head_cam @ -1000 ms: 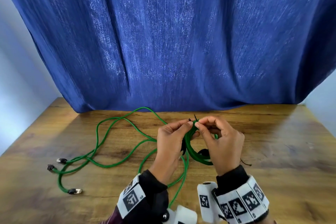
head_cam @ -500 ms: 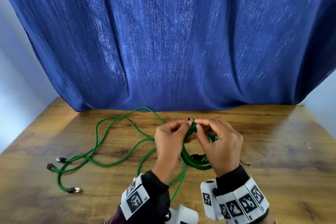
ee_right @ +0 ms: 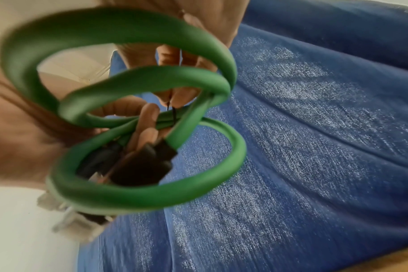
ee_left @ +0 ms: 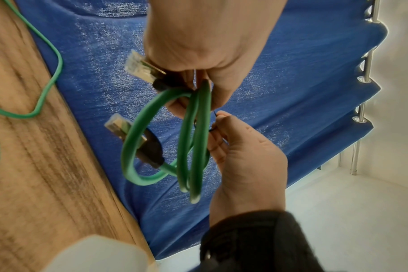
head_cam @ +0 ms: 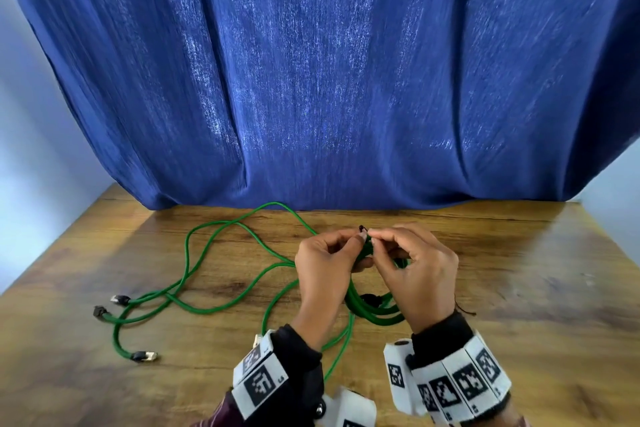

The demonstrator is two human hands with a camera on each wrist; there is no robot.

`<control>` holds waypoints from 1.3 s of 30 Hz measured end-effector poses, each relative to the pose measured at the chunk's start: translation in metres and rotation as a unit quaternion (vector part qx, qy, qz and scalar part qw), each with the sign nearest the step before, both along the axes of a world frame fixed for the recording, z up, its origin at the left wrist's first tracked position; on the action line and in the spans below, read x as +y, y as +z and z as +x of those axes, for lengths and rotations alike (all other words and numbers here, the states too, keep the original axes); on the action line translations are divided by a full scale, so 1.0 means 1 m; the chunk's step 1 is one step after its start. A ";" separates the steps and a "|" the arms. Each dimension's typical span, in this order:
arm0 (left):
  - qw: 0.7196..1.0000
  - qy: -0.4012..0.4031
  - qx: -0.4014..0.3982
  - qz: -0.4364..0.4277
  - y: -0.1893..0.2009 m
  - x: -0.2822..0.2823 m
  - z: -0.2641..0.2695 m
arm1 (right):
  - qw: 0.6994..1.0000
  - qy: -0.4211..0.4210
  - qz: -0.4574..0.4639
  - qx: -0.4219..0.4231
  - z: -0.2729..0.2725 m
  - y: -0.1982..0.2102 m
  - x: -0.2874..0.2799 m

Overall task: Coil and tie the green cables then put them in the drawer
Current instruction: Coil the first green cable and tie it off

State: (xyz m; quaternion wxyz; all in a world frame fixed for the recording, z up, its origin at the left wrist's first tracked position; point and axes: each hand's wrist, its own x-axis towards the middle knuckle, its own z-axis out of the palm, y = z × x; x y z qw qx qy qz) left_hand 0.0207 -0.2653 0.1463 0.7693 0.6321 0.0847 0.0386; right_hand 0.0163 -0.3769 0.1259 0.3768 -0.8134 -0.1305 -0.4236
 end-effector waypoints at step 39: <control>0.989 0.014 -0.078 0.127 -0.003 0.001 -0.016 | 1.000 -0.009 0.019 0.015 -0.010 0.000 0.003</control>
